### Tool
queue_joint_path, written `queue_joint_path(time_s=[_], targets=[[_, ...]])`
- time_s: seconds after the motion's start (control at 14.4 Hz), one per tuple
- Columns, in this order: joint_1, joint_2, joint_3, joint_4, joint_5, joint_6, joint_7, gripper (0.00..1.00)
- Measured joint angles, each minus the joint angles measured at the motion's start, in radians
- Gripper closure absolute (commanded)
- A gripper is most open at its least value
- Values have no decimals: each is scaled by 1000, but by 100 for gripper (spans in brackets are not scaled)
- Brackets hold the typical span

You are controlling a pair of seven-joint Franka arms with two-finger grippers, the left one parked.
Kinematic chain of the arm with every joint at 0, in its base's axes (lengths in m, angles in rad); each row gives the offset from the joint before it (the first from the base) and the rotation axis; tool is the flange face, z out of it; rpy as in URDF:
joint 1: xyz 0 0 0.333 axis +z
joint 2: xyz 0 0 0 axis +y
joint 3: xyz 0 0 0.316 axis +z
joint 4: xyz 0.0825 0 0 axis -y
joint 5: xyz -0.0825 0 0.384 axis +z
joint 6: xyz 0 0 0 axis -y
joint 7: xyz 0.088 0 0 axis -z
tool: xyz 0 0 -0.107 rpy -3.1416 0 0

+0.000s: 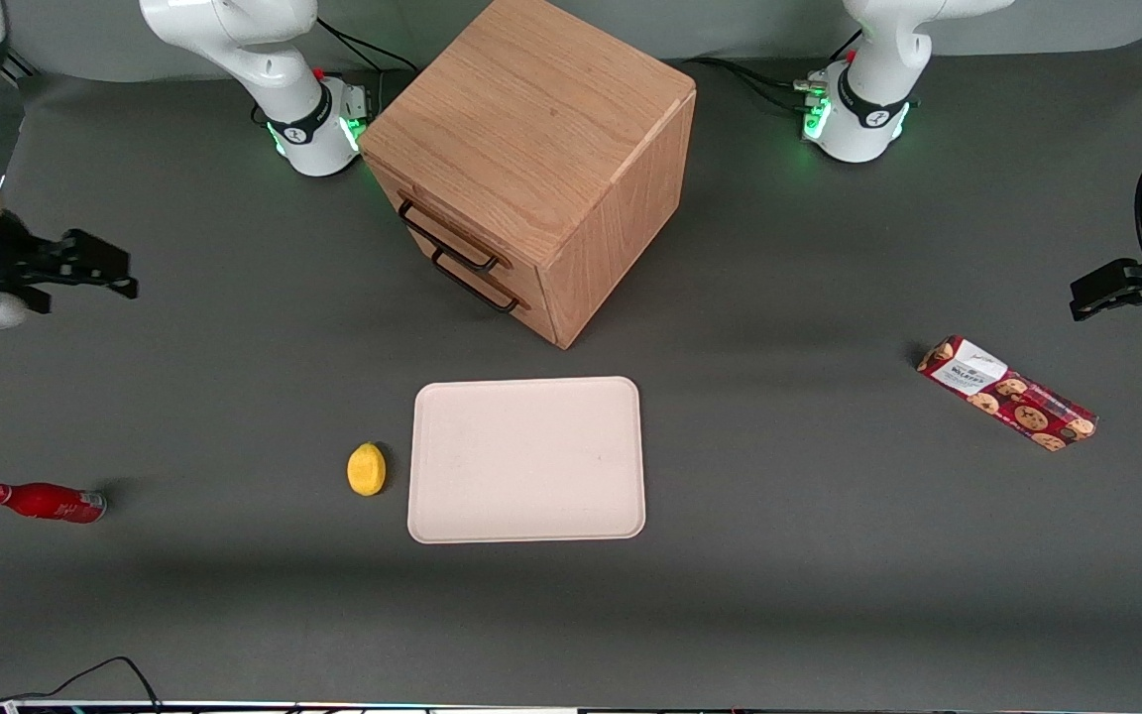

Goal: Open upper drawer
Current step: 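Move the right gripper to the upper drawer's black handle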

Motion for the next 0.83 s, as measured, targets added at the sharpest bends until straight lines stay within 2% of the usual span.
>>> queue_joint_path(time_s=[0.21, 0.49, 0.83], targets=[[8, 3, 82, -1, 34, -21, -95, 0], [11, 6, 137, -38, 156, -37, -206, 0], [13, 21, 264, -131, 173, 3, -234, 0]])
